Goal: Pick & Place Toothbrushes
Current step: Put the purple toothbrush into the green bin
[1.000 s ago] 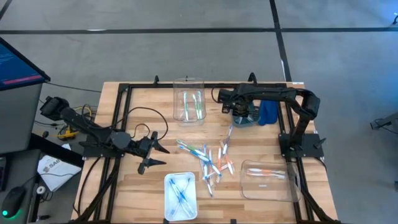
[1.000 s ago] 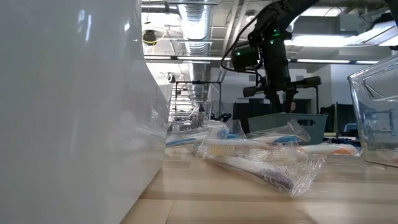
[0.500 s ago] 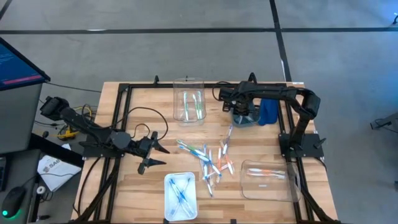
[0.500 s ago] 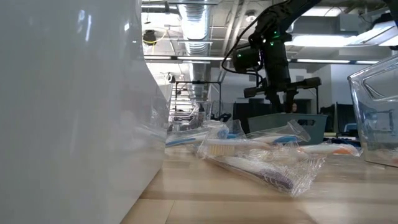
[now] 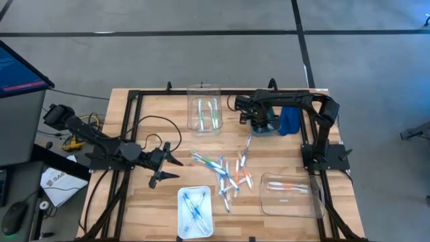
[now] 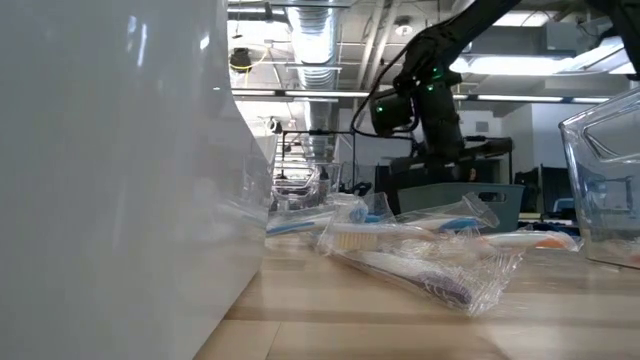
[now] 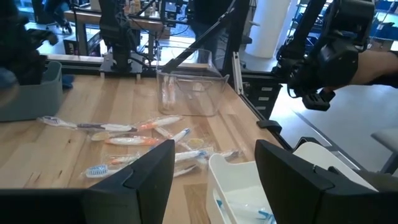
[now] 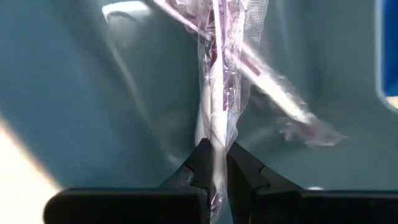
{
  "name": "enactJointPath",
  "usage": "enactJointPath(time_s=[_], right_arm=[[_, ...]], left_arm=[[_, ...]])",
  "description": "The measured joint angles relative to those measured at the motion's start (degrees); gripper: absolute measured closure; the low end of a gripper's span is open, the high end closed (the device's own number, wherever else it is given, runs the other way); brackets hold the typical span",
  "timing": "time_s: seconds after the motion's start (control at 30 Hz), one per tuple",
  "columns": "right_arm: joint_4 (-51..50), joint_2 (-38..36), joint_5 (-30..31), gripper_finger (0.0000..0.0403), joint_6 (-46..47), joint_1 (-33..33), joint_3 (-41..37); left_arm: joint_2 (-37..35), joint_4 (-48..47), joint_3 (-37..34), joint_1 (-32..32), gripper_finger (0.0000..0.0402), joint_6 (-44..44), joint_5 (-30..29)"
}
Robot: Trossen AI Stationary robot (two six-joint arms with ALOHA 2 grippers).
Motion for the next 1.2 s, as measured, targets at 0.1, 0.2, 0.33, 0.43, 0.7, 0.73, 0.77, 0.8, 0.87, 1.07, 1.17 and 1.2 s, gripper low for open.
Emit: enactJointPath(time_s=[0.1,0.2,0.33,0.43,0.7,0.73,0.77,0.8,0.87,1.07,1.17,1.2], right_arm=[[0.2,0.6,0.0,0.0385,-0.2,0.0,0.1],[0.4,0.5,0.1,0.0381,-0.2,0.0,0.2],[-0.6,0.5,0.3,0.0363,-0.2,0.0,0.1],[-1.0,0.5,0.4,0.0348,-3.1,0.1,0.1],[-1.5,0.5,0.4,0.0335,-7.3,0.0,0.1],[-1.8,0.5,0.4,0.0335,-6.2,0.0,0.1],[-1.9,0.5,0.4,0.0335,-5.9,0.0,0.1],[-1.9,0.5,0.4,0.0335,-5.8,0.0,0.1],[-1.8,0.5,0.4,0.0334,-6.0,0.0,0.1],[-1.7,0.4,0.4,0.0290,-7.4,0.0,0.1],[-1.7,0.4,0.5,0.0240,-8.3,0.1,0.1],[-1.7,0.4,0.5,0.0221,-9.3,0.1,0.2]], left_arm=[[0.0,-0.1,0.0,-0.2,0.0183,0.1,0.0],[0.0,-0.2,0.0,-0.2,0.0183,0.7,0.0],[0.0,-0.1,0.0,-0.2,0.0183,0.7,0.0],[0.0,-0.1,0.0,-0.2,0.0183,0.7,0.0],[0.0,-0.1,0.0,-0.2,0.0183,0.7,0.0],[0.0,-0.1,0.0,-0.2,0.0183,0.7,0.0],[0.0,-0.1,0.0,-0.2,0.0183,0.7,0.0],[0.0,-0.1,0.0,-0.2,0.0183,0.7,0.0],[0.0,-0.1,0.0,-0.2,0.0183,0.7,0.0],[0.0,-0.1,0.0,-0.2,0.0183,0.7,0.1],[0.0,-0.1,0.0,-0.2,0.0183,0.7,0.1],[0.0,-0.1,0.0,-0.2,0.0183,0.7,0.1]])
